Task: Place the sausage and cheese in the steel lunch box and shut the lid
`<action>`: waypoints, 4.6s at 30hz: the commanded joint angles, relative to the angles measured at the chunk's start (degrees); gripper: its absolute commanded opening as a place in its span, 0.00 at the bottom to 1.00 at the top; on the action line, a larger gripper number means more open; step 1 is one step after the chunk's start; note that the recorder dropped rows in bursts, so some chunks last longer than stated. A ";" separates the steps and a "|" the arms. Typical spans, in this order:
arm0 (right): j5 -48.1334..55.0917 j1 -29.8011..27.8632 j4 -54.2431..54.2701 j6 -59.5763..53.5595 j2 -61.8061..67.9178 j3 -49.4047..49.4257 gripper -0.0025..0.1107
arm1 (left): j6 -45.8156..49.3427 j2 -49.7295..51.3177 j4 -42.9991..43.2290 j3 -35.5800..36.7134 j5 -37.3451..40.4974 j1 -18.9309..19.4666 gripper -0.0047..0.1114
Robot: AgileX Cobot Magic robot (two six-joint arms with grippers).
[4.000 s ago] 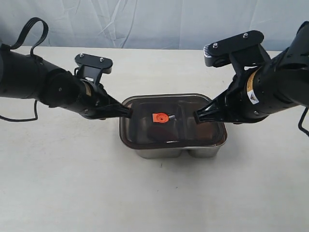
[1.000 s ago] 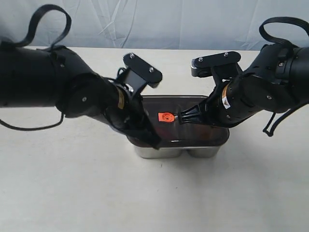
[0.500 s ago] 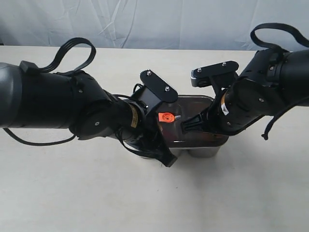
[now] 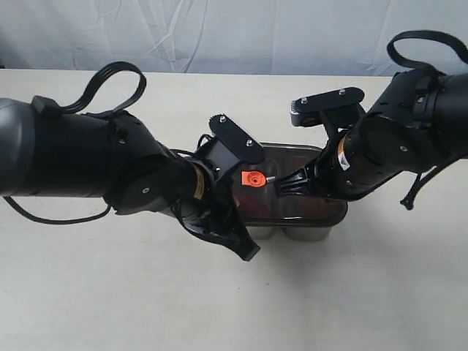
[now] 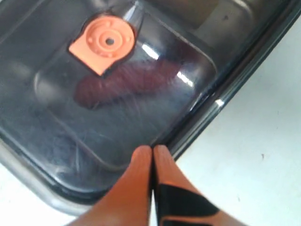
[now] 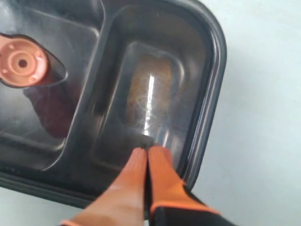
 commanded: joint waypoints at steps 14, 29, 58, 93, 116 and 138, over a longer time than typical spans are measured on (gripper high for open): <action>1.93 -0.18 -1.93 0.55 -10.73 -0.03 0.01 | -0.65 -13.27 1.37 0.80 -2.37 -0.11 0.04; 21.82 34.54 -27.01 26.66 -35.73 5.24 0.01 | -2.65 -52.65 -1.07 13.24 4.01 -4.88 0.04; 15.35 34.09 -34.99 41.98 -35.13 7.38 0.01 | -61.17 -26.84 72.48 17.44 -3.31 5.89 0.04; 15.05 34.09 -31.27 39.13 -30.83 7.38 0.01 | -60.65 6.45 76.70 -1.40 -24.56 13.48 0.04; 16.93 34.09 -28.95 39.13 -30.83 7.38 0.01 | -65.60 -35.30 72.71 11.68 -14.96 9.46 0.04; 16.67 34.09 -24.67 39.13 -30.83 7.38 0.01 | -65.60 -61.66 68.79 21.89 -16.53 8.81 0.04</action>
